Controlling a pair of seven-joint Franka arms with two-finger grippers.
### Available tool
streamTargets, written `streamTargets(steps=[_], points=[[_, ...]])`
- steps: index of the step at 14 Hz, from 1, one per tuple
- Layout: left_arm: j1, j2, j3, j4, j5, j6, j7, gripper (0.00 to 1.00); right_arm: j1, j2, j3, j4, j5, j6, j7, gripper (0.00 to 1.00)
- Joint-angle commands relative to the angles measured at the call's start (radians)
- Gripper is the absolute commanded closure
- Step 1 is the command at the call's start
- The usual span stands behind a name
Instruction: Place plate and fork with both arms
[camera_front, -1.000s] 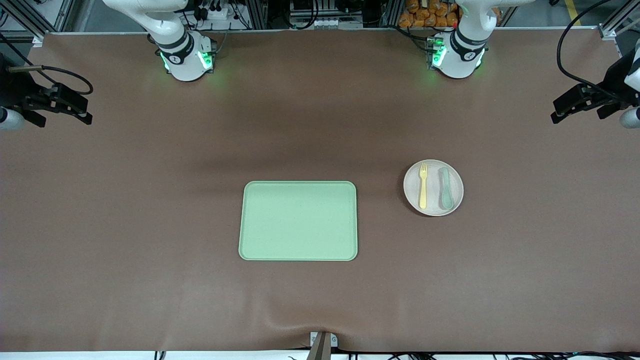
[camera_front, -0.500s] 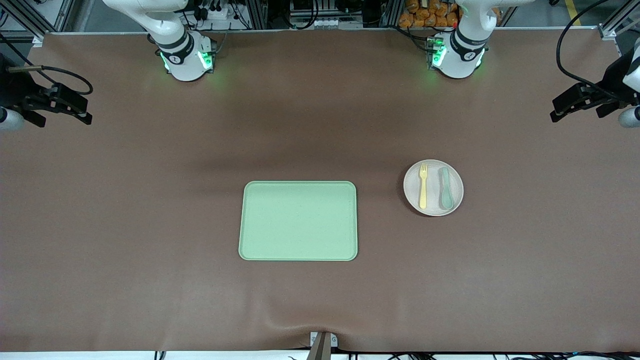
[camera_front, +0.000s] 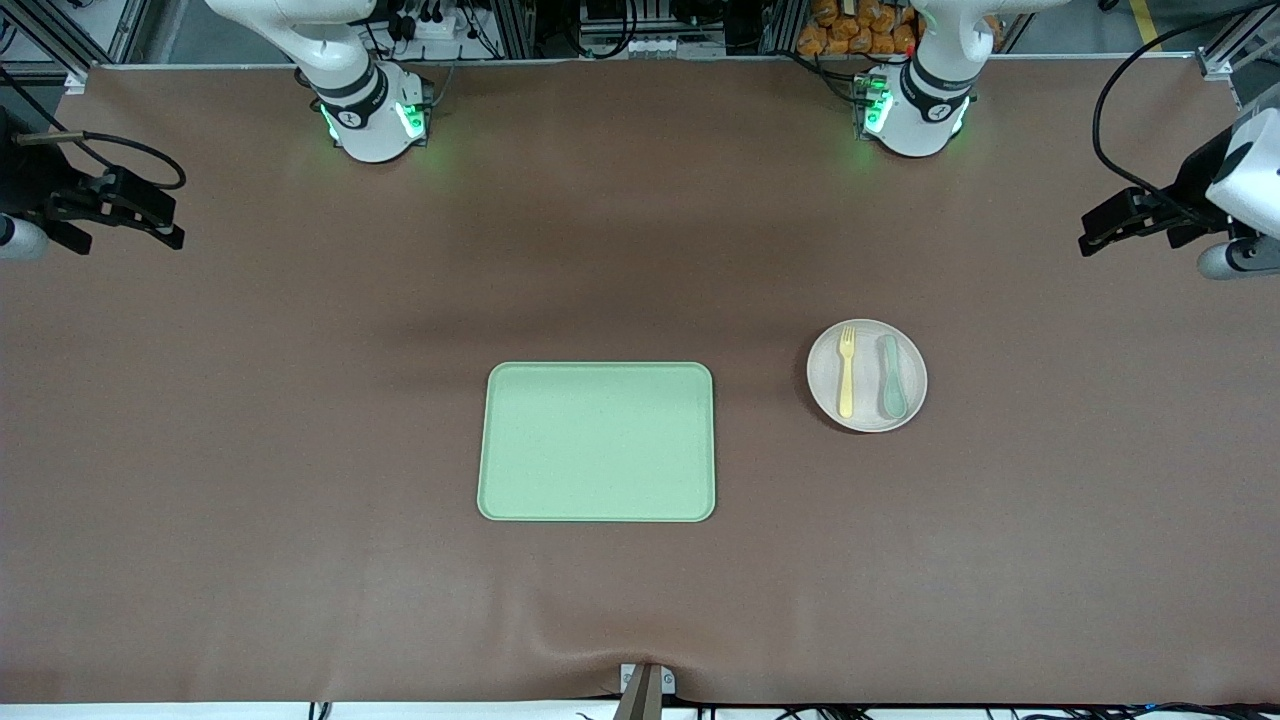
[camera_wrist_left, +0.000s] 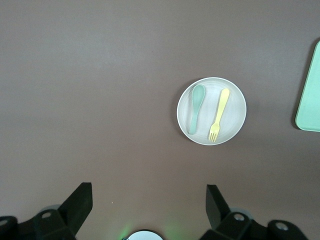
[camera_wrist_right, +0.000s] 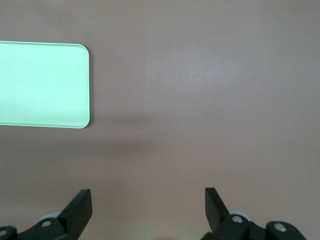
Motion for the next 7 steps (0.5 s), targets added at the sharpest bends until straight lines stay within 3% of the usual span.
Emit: streamTargets(steps=[1, 7], points=[[0.013, -0.012, -0.007, -0.080, -0.012, 0.073, 0.013, 0.00, -0.022, -0.007, 0.013, -0.003, 0.009, -0.004, -0.016, 0.00], [0.015, -0.010, -0.007, -0.183, -0.005, 0.195, 0.011, 0.00, -0.022, -0.007, 0.013, -0.003, 0.009, -0.004, -0.016, 0.00]])
